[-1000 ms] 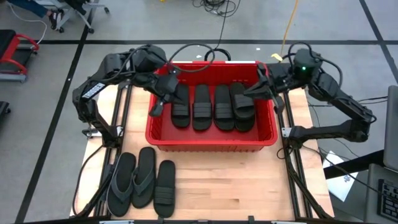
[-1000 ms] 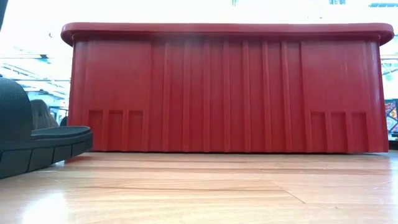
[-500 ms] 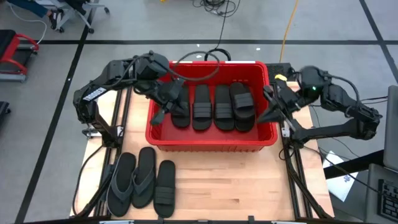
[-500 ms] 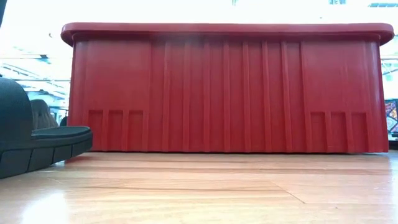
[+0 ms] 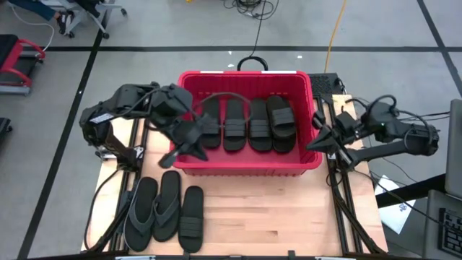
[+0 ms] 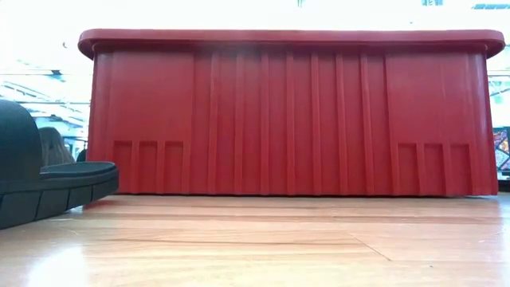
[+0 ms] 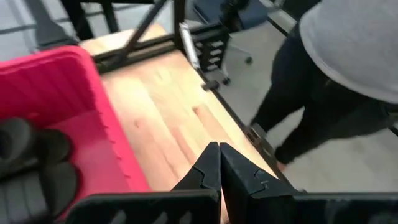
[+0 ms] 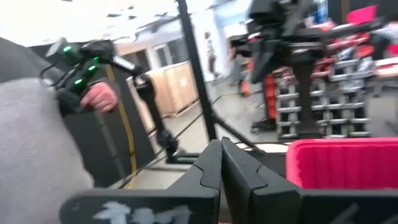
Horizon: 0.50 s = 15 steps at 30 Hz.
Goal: Pick and place slides into bin
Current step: Put the black slide into the red bin
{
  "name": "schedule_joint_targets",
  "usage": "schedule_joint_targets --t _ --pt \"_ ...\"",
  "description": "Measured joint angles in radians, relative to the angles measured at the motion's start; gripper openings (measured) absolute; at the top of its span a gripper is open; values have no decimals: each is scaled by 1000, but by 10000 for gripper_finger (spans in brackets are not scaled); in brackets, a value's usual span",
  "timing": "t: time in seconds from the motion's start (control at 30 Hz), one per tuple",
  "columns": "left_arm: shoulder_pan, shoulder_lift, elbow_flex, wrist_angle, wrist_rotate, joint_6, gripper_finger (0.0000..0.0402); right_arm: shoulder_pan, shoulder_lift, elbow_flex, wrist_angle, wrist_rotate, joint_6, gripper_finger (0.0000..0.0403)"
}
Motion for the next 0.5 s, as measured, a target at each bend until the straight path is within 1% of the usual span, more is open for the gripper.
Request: schedule_joint_targets --t 0.1,0.17,0.23,0.37,0.43,0.5 --pt "-27 -38 -22 -45 31 27 0 67 -38 -64 61 115 35 0" --pt "-40 -86 -73 -28 47 36 0 107 -49 -105 122 157 57 0" --pt "-53 -149 -150 20 54 32 0 146 -49 -146 192 196 87 0" --pt "-99 -261 -340 273 113 -42 0 225 -20 -209 314 286 116 0" --pt "-130 -306 -435 395 114 -105 0 262 -4 -218 324 307 123 0" --pt "-156 -347 -529 466 82 -172 0 295 13 -218 324 319 124 0"
